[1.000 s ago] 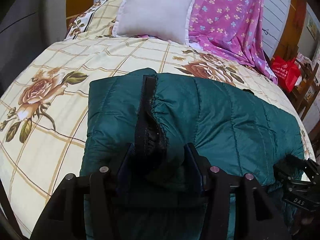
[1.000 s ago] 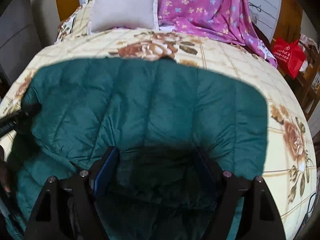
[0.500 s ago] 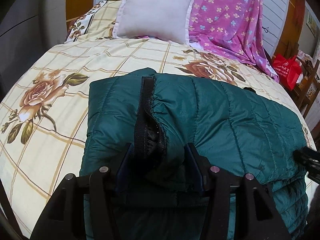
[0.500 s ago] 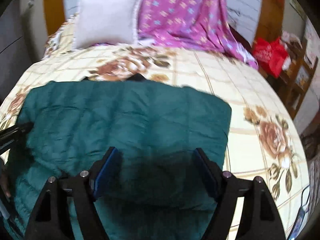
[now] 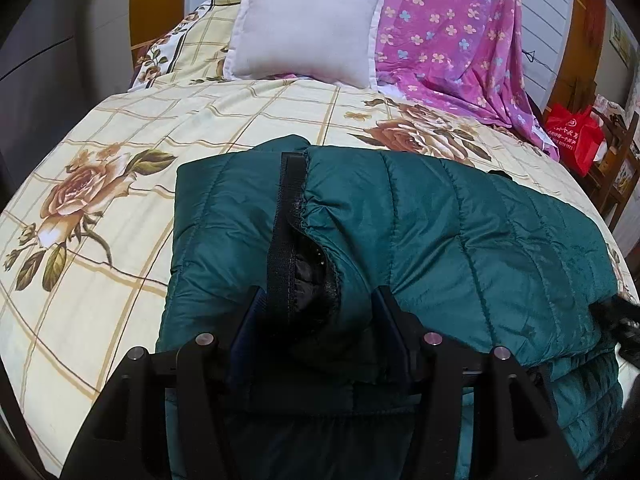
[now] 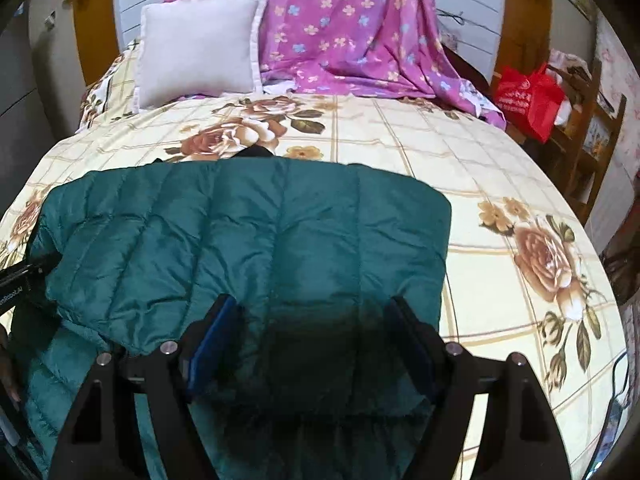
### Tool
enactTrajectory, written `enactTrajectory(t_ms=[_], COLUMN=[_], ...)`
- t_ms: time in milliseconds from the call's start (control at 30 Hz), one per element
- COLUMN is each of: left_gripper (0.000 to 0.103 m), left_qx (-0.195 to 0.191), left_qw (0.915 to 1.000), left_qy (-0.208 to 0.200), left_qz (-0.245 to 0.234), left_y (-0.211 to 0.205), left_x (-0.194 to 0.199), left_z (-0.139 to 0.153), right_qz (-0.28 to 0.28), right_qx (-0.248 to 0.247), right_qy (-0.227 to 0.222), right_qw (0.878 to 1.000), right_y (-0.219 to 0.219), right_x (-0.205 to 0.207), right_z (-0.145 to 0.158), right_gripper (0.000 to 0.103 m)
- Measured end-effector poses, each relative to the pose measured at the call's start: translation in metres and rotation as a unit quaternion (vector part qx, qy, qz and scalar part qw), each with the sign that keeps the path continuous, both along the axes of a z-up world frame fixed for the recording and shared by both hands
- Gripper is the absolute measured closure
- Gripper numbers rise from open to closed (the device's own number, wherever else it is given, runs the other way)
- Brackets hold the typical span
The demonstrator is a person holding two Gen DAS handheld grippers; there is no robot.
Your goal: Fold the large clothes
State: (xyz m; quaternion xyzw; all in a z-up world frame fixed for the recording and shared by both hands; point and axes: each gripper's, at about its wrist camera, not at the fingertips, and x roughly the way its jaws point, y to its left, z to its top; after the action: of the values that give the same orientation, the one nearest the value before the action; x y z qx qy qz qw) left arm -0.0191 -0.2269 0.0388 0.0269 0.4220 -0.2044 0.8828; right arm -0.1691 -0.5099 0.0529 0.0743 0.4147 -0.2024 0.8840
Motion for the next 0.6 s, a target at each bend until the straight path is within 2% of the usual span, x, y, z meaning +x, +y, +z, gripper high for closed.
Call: enactTrajectory(t_ms=[100, 200, 400, 600], left_gripper=[0.066, 0.066, 0.066, 0.066], left_qx=[-0.003, -0.004, 0.001, 0.001], left_qw=[1.0000, 1.0000, 1.0000, 1.0000], left_qy=[0.000, -0.001, -0.003, -0.002], left_qz=[-0.001, 0.000, 0.001, 0.004], left_y=[0.001, 0.001, 0.005, 0.011], left_x=[0.000, 0.000, -0.011, -0.021], left_z=[0.000, 0.000, 0.008, 0.011], right_qz=[0.008, 0.004, 0.005, 0.011], right_qx=[-0.001, -0.004, 0.028, 0.021], right_qy=[0.013, 0.012, -0.016, -0.004], right_qw=[1.000, 1.000, 0.999, 1.000], right_y=[0.000, 0.003, 0.008, 0.015], right_x=[0.006, 0.004, -0.020, -0.036], right_z=[-0.012, -0.007, 0.008, 0.011], right_gripper=[0.023, 0.023, 0.022, 0.022])
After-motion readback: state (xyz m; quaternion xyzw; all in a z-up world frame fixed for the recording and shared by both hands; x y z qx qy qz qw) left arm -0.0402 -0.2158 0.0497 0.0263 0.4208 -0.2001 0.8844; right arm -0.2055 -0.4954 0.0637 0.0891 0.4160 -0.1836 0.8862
